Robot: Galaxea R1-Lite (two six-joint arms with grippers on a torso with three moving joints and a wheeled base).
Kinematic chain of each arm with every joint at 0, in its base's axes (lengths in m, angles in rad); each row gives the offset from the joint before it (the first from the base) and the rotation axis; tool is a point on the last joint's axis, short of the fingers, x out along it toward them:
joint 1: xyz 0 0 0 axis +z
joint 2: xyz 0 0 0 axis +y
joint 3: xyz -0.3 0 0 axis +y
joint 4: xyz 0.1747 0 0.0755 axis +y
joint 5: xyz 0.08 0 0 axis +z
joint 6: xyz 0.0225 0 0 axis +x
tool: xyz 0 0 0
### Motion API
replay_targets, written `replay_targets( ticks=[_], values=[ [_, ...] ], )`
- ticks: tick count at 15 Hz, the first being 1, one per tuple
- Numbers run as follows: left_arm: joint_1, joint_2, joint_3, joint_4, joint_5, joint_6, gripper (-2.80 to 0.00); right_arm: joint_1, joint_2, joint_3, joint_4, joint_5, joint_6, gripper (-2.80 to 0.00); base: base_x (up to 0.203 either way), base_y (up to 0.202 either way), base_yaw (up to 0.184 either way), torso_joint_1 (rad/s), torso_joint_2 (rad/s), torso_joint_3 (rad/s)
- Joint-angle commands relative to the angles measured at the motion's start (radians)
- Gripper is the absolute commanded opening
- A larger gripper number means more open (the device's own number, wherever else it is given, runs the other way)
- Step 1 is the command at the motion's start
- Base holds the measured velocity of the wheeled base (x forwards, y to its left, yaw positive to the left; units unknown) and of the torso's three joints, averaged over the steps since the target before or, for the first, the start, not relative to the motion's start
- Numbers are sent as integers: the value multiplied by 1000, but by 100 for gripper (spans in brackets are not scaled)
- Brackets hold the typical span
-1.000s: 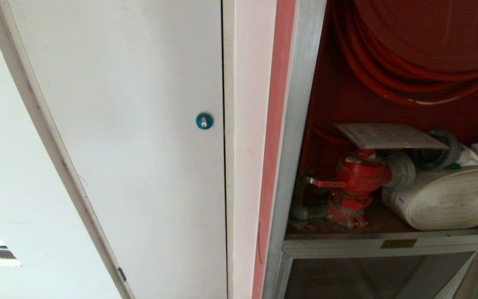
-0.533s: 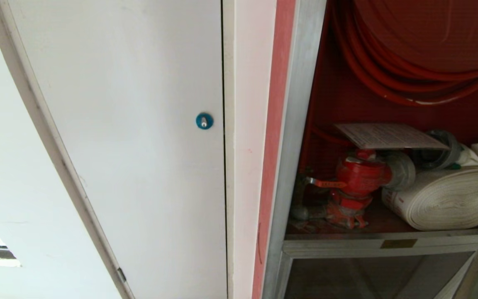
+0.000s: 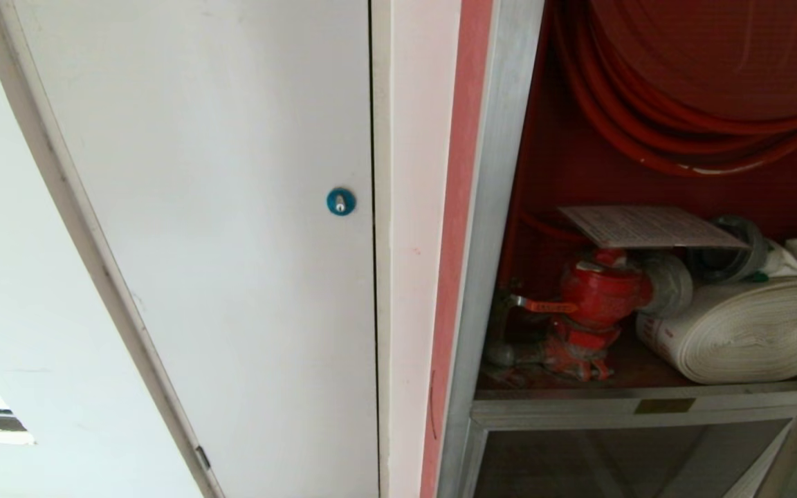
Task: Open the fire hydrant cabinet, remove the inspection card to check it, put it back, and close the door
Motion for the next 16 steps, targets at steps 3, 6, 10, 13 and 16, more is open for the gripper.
replay_targets(
  ticks=[3,6,10,13,16],
  values=[
    [-1,-1,7,1,7,-25,-280,0,0,0,0,0,-1,-280,0,0,0,0,0,0],
    [-1,-1,7,1,22,-67,-280,0,0,2,0,0,-1,-280,0,0,0,0,0,0],
    [-1,0,7,0,22,-76,-280,0,0,1,0,0,-1,-280,0,0,0,0,0,0],
    [-1,0,7,1,22,-78,-280,0,0,2,0,0,-1,-280,0,0,0,0,0,0],
    [-1,-1,7,1,22,-78,-280,0,0,2,0,0,-1,-280,0,0,0,0,0,0]
  ],
)
